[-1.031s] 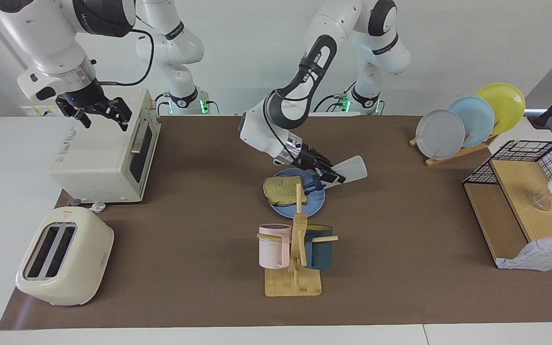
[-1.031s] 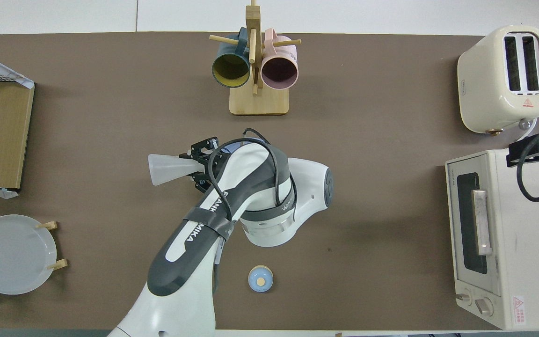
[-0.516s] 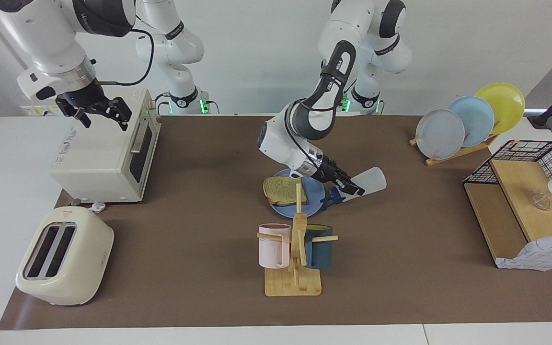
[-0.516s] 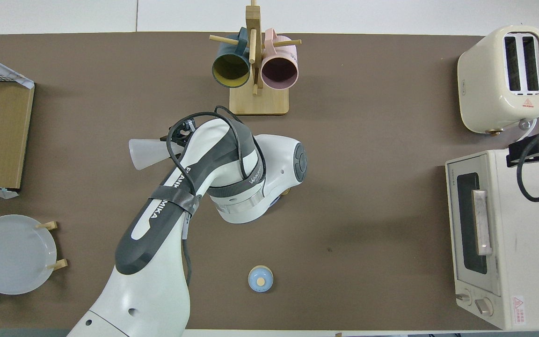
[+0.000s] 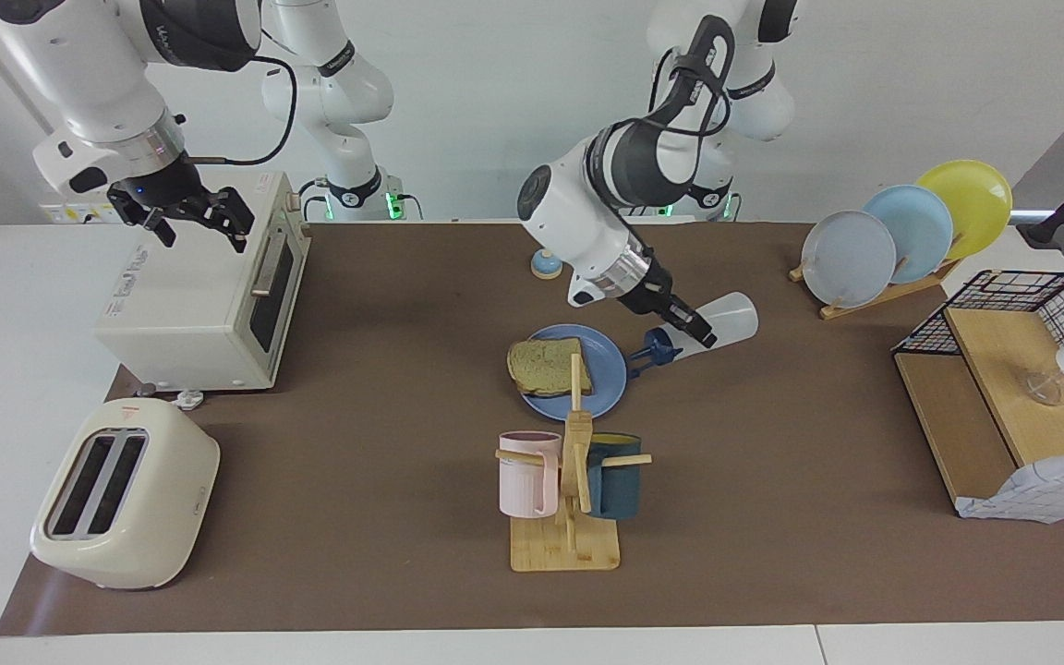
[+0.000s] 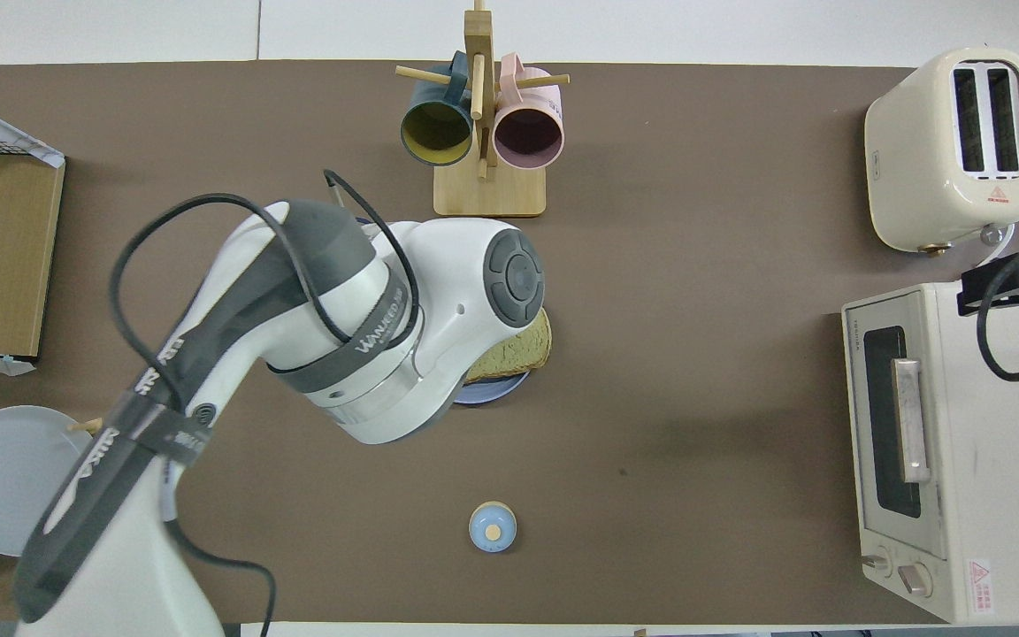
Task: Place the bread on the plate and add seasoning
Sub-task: 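Carry the bottle back beside the mug rack with the left gripper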
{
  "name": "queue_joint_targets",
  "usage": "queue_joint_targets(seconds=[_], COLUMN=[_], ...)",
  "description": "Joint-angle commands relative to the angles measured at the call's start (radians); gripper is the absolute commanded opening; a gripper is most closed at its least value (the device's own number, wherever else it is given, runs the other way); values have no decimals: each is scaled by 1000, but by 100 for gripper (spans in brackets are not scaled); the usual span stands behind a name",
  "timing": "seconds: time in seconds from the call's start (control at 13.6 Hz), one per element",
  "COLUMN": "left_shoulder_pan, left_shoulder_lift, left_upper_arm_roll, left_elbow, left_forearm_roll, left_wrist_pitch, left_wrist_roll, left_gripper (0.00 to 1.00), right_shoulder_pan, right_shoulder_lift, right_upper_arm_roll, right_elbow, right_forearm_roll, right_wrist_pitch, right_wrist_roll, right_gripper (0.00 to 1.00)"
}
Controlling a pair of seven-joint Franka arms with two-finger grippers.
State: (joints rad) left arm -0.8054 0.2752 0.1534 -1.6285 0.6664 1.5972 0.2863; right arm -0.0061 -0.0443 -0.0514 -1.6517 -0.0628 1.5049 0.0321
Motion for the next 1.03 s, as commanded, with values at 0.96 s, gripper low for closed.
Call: queue_joint_targets(seconds=[0.96], left_shoulder_pan=[322], left_shoulder_lift=[-243], left_upper_arm_roll=[-5], left_elbow=[-235], left_forearm_roll=[-387], left_wrist_pitch=[657], left_wrist_roll=[-304], left_gripper=[0], right_shoulder_pan=[-11], right_shoulder_lift=[-14], right_upper_arm_roll=[5], right_elbow=[-16], right_forearm_roll=[1], right_wrist_pitch=[14], right_wrist_roll=[-20], right_gripper=[100])
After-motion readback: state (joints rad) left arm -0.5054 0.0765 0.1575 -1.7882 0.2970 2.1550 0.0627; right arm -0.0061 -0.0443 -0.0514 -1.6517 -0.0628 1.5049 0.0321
